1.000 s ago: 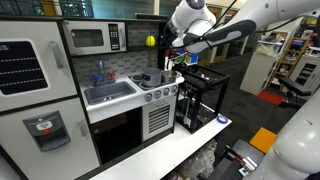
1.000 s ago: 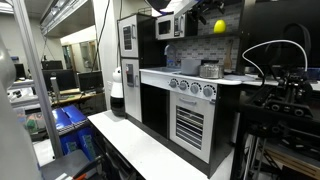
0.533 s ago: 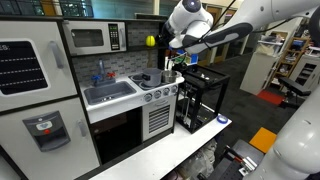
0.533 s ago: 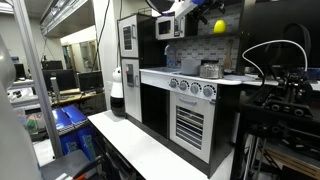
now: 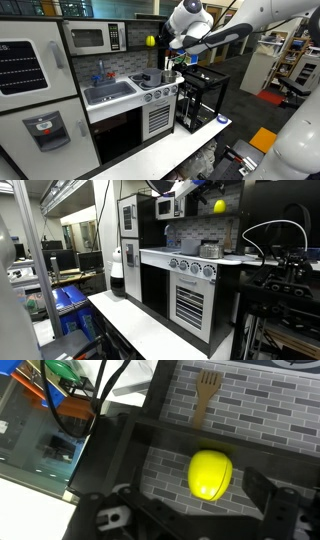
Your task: Take the yellow object from the shelf and place it in the silver pot at the left
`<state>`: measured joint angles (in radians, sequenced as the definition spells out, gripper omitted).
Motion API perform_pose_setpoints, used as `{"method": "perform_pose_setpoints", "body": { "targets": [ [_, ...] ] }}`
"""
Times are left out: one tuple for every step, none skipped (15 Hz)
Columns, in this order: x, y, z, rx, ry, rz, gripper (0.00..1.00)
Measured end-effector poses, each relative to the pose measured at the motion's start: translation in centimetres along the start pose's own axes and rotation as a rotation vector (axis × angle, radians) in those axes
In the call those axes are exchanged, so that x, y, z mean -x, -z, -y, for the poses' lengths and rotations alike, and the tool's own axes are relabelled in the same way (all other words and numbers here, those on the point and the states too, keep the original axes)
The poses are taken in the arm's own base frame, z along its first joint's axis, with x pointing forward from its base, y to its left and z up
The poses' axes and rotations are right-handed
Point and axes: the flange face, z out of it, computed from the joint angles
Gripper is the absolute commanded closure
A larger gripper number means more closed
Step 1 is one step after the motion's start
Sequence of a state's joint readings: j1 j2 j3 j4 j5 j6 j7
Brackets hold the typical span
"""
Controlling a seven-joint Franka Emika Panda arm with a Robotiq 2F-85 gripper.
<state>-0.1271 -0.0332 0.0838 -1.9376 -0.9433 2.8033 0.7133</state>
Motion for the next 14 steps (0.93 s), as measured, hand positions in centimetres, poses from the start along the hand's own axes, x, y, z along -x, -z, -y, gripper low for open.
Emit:
{"method": "perform_pose_setpoints", "body": {
  "targets": [
    [0.1,0.0,0.1,-0.008,0.021,-0.005,0.0],
    [0.1,-0.1,0.2,-0.015,0.043,-0.011,0.0],
    [0.1,-0.1,0.2,-0.021,0.064,-0.017,0.0],
    [0.1,-0.2,0.3,-0.026,0.082,-0.025,0.0],
    [0.1,-0.2,0.2,-0.029,0.097,-0.035,0.0],
    [0.0,-0.1,0.1,-0.027,0.11,-0.049,0.0],
    [-0.1,-0.1,-0.1,-0.018,0.119,-0.064,0.0],
    [-0.2,-0.1,-0.3,-0.005,0.117,-0.079,0.0],
    [-0.4,-0.1,-0.6,0.009,0.109,-0.092,0.0],
    [-0.4,-0.2,-0.8,0.022,0.098,-0.103,0.0],
    [-0.4,-0.4,-0.9,0.031,0.088,-0.112,0.0],
    [-0.4,-0.7,-0.9,0.039,0.08,-0.12,0.0],
    [-0.3,-1.0,-0.8,0.044,0.071,-0.127,0.0],
    [-0.2,-1.4,-0.7,0.047,0.065,-0.13,0.0]
  ]
}}
